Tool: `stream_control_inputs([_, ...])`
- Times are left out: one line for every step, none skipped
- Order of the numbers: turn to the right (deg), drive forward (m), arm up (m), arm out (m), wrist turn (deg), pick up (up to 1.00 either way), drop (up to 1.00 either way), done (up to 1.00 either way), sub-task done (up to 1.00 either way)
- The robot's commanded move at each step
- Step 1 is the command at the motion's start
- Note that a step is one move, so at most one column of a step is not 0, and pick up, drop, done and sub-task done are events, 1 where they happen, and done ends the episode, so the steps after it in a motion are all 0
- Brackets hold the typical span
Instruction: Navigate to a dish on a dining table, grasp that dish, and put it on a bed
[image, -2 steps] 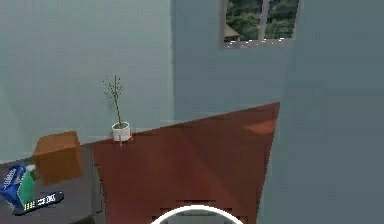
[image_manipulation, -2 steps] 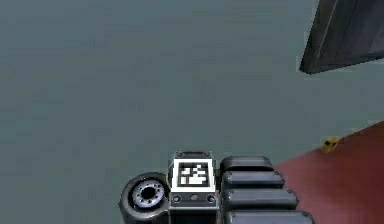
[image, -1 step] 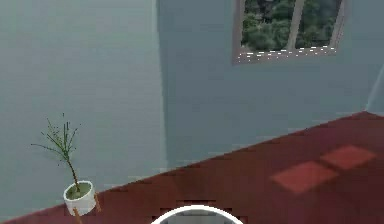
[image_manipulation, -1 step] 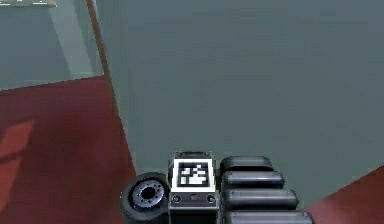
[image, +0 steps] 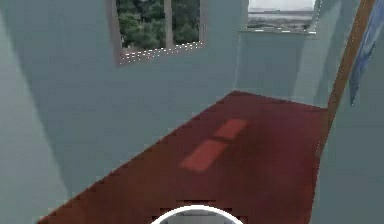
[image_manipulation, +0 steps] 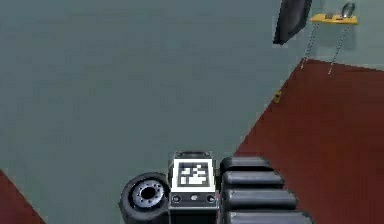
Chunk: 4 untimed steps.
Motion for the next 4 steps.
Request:
stream_control_inputs([0.0,0.4,0.0,0.0,0.0,0.0,0.0,0.0,0.0])
stream_control_inputs([27.0,0.0,0.0,0.0,0.0,0.0,0.0,0.0,0.0])
stream_control_inputs([0.0,1.0,0.0,0.0,0.0,0.0,0.0,0.0,0.0])
stream_control_inputs([3.0,0.0,0.0,0.0,0.0,0.0,0.0,0.0,0.0])
